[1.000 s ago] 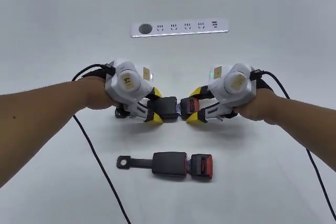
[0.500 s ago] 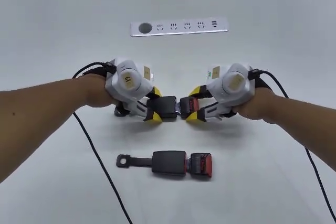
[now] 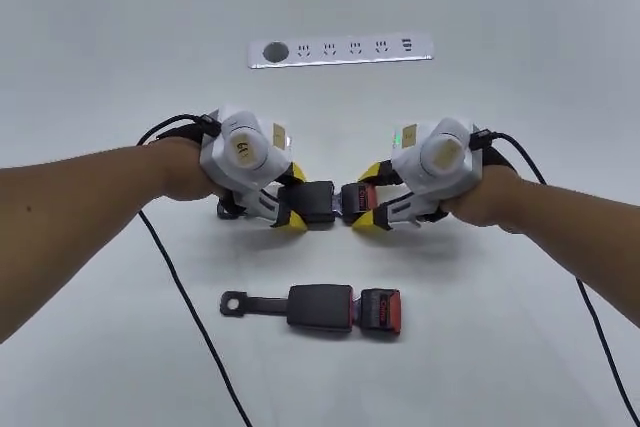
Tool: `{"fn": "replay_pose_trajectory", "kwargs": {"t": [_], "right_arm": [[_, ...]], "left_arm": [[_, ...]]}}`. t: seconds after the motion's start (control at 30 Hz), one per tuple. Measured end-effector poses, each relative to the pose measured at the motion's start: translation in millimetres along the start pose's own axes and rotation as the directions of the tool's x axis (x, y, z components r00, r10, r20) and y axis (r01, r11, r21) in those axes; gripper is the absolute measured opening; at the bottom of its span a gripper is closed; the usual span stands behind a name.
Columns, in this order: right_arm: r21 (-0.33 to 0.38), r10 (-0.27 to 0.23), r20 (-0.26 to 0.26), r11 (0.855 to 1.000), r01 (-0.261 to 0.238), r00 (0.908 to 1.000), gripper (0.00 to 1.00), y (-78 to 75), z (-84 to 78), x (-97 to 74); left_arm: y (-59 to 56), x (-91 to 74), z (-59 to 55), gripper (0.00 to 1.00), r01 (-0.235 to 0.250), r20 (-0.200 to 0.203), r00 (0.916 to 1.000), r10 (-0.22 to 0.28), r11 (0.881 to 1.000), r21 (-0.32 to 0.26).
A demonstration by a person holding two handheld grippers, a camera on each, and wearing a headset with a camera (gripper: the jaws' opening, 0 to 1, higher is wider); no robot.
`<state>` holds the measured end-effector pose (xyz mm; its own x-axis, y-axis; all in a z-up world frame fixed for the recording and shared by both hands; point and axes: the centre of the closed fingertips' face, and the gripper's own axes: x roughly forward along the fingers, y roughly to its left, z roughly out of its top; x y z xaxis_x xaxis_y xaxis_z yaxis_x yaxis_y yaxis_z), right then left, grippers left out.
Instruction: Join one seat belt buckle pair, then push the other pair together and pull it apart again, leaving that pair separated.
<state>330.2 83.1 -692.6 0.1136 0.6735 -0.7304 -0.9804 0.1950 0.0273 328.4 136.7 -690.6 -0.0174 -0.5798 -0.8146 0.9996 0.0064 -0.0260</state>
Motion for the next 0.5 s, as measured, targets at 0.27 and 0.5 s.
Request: {"fn": "replay_pose_trajectory", "kwargs": {"t": [0.27,0.5], "right_arm": [[-0.001,0.003,-0.009,1.000,-0.003,1.0000,0.34,-1.1,-5.5,-5.2],[-0.003,0.009,-0.002,1.000,-0.009,1.0000,0.34,0.1,-11.6,-9.6]], "left_arm": [[-0.8,-0.2,-0.2,0.34,0.002,0.001,1.0000,-0.002,1.000,0.001],[-1.6,-0.6,0.2,0.34,0.000,0.004,1.0000,0.000,1.000,-0.001]]}}
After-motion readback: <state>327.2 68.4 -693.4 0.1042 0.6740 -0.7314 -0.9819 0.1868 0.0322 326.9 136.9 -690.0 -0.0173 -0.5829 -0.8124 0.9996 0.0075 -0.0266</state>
